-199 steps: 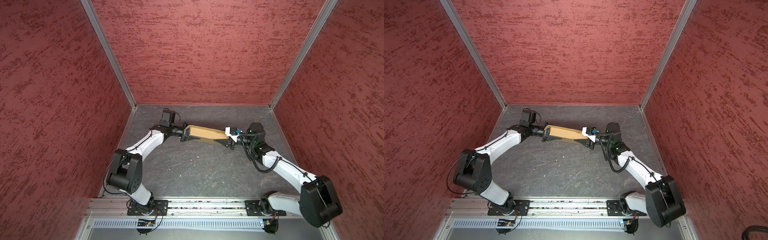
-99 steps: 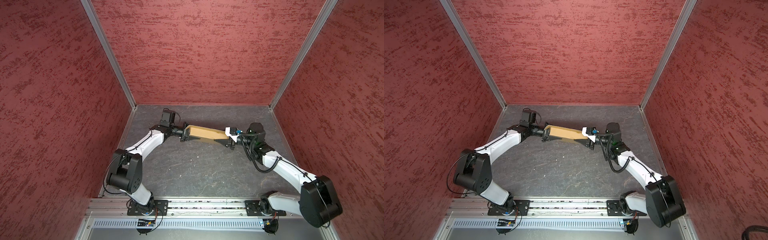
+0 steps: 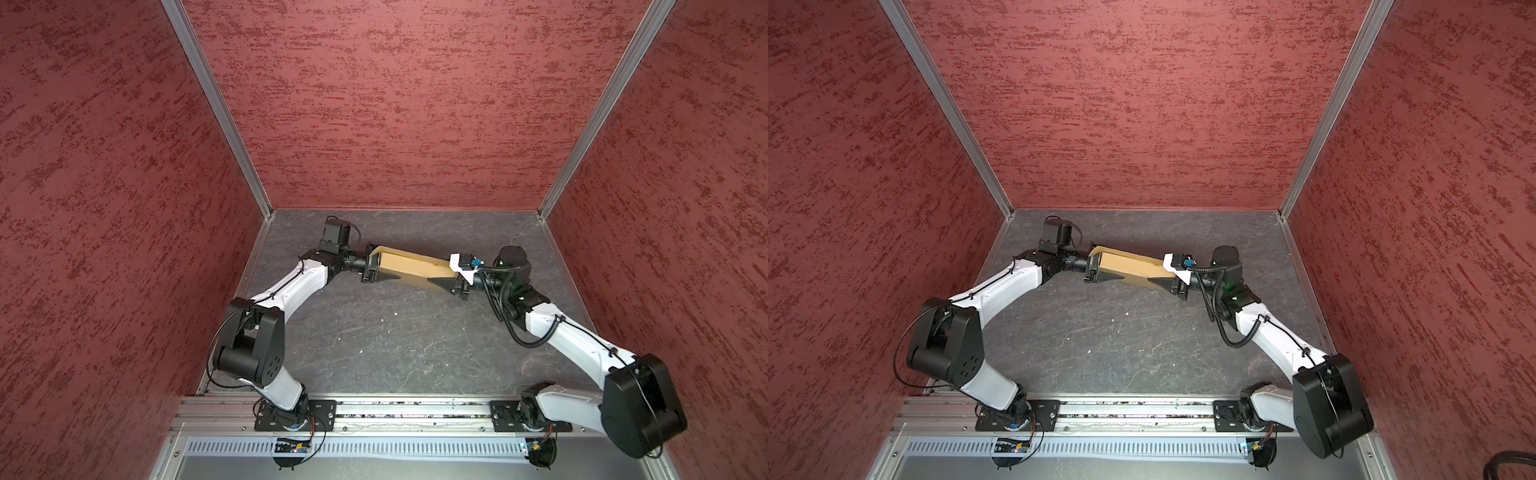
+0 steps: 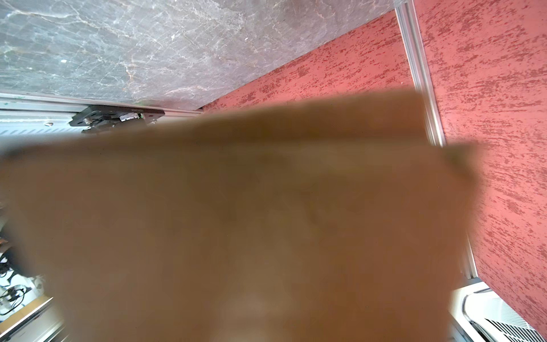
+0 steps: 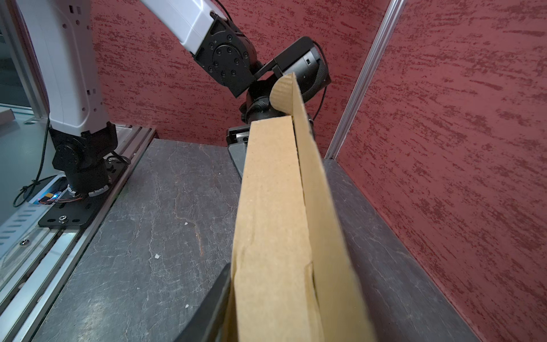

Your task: Fold the paper box

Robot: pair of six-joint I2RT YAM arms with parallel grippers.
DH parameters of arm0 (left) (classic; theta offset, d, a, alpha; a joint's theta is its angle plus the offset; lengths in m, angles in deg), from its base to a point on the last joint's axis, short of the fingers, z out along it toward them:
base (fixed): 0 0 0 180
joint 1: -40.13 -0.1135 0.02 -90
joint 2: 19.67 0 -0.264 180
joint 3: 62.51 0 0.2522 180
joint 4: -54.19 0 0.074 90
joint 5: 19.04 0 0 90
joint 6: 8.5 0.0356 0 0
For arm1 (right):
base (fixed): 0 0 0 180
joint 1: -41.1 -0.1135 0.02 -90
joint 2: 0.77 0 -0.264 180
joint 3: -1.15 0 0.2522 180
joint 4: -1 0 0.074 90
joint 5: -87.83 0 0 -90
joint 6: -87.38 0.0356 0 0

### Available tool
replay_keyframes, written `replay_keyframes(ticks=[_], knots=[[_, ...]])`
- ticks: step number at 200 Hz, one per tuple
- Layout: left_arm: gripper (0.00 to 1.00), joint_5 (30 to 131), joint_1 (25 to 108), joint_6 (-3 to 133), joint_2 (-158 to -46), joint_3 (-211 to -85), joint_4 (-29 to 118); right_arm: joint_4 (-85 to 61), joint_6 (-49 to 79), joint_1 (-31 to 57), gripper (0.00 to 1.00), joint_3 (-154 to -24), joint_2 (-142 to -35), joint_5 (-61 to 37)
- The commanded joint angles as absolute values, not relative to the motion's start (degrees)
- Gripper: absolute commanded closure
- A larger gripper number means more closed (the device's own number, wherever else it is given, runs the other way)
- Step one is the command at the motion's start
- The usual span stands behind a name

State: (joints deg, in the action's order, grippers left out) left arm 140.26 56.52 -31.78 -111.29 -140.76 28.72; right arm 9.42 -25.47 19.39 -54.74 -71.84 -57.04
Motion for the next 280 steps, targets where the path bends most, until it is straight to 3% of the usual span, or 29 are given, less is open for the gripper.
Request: replay_keyframes(ticks=[1,89,161,195,240,280], knots=[[0.44,137.58,55.04,-30.85,-111.47,-141.15,31.3,8.16,-24.68,18.43,0.8,-53.7,-69.79,-59.7],[0.33,137.34,47.49,-24.85,-110.82,-135.8,28.57,9.53,-23.14,18.48,0.81,-53.75,-70.93,-54.81],[0.29,133.29,31.08,6.4,-111.97,-142.36,12.42,14.45,-17.92,18.43,0.81,-54.54,-77.99,-53.79],[0.26,123.75,27.23,23.89,-111.21,-147.27,3.3,13.75,-16.73,18.45,0.81,-56.64,-81.67,-55.52],[0.27,118.17,27.15,30.25,-107.41,-140.72,17.02,14.01,-16.94,18.43,0.8,-57.24,-83.74,-56.77],[0.26,116.83,27.22,38.11,-107.18,-139.15,19.7,18.91,-15.32,18.43,0.8,-57.58,-89.06,-56.75]])
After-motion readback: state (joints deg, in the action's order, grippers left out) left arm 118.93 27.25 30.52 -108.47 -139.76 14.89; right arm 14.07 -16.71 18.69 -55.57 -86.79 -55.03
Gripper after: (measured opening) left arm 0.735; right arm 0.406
